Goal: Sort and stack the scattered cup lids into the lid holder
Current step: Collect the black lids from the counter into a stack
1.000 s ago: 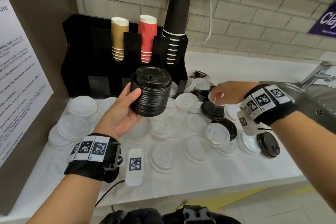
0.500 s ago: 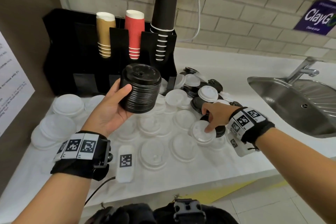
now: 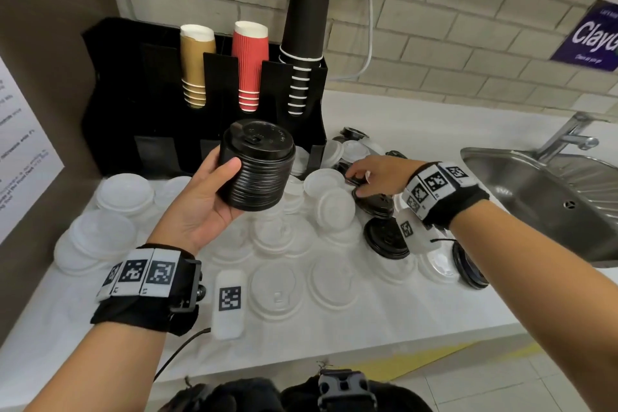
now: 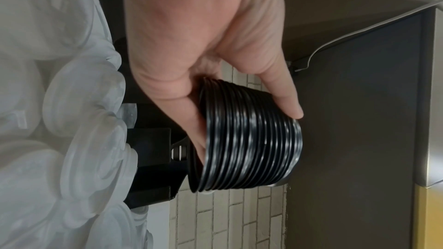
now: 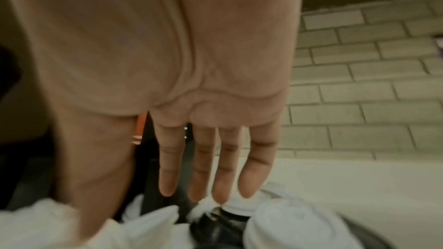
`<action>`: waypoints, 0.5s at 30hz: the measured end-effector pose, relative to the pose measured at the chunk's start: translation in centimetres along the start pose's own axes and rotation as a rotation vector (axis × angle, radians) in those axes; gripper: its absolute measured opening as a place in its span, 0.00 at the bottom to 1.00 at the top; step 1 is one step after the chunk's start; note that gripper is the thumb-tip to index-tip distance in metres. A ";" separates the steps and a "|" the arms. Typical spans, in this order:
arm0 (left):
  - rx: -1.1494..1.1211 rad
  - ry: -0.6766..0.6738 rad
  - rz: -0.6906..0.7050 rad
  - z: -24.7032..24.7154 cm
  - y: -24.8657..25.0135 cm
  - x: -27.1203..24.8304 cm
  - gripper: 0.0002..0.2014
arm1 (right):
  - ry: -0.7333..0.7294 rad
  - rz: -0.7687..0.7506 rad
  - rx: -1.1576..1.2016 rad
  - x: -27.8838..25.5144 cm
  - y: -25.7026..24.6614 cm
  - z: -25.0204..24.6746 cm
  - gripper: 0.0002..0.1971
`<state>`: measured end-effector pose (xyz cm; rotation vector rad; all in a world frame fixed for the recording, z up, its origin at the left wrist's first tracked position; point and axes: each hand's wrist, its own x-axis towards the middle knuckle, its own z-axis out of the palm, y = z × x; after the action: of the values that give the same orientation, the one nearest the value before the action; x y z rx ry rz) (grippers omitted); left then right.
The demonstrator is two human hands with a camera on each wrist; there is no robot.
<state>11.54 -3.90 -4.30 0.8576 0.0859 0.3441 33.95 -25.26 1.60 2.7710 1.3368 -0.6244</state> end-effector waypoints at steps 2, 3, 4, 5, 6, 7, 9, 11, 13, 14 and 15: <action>-0.016 0.000 -0.006 0.1 -0.1 0.0 0.24 | -0.100 0.054 -0.216 0.8 0.5 0.1 0.40; -0.025 -0.001 -0.010 0.2 -0.2 0.0 0.22 | -0.145 0.075 -0.351 1.2 0.6 0.3 0.45; -0.030 -0.004 -0.015 0.3 -0.3 0.0 0.22 | -0.175 0.084 -0.461 1.6 0.6 0.7 0.48; -0.030 -0.011 -0.019 0.4 -0.3 0.0 0.23 | -0.194 0.084 -0.530 1.9 0.5 1.0 0.49; -0.026 -0.018 -0.019 0.5 -0.4 0.0 0.27 | -0.206 0.076 -0.562 2.2 0.6 1.4 0.49; -0.019 -0.024 -0.015 0.5 -0.4 0.0 0.32 | -0.209 0.064 -0.576 2.5 0.6 1.7 0.49; -0.013 -0.032 -0.010 0.6 -0.5 0.0 0.36 | -0.180 0.039 -0.568 2.6 1.0 2.0 0.47; -0.023 -0.037 -0.012 0.6 -0.5 -0.1 0.36 | -0.115 0.019 -0.483 2.5 1.4 1.8 0.43; -0.027 -0.033 -0.015 0.7 -0.6 -0.1 0.37 | -0.090 0.011 -0.406 2.4 1.7 1.3 0.44; -0.026 -0.028 -0.015 0.8 -0.6 0.0 0.39 | -0.108 0.013 -0.420 2.3 1.8 1.2 0.48; -0.021 -0.024 -0.015 0.9 -0.7 0.0 0.40 | -0.139 0.025 -0.473 2.2 1.8 1.1 0.52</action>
<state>11.89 -4.94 -4.24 0.8400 0.0662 0.3200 36.14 -24.89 -0.52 2.3190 1.2277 -0.4211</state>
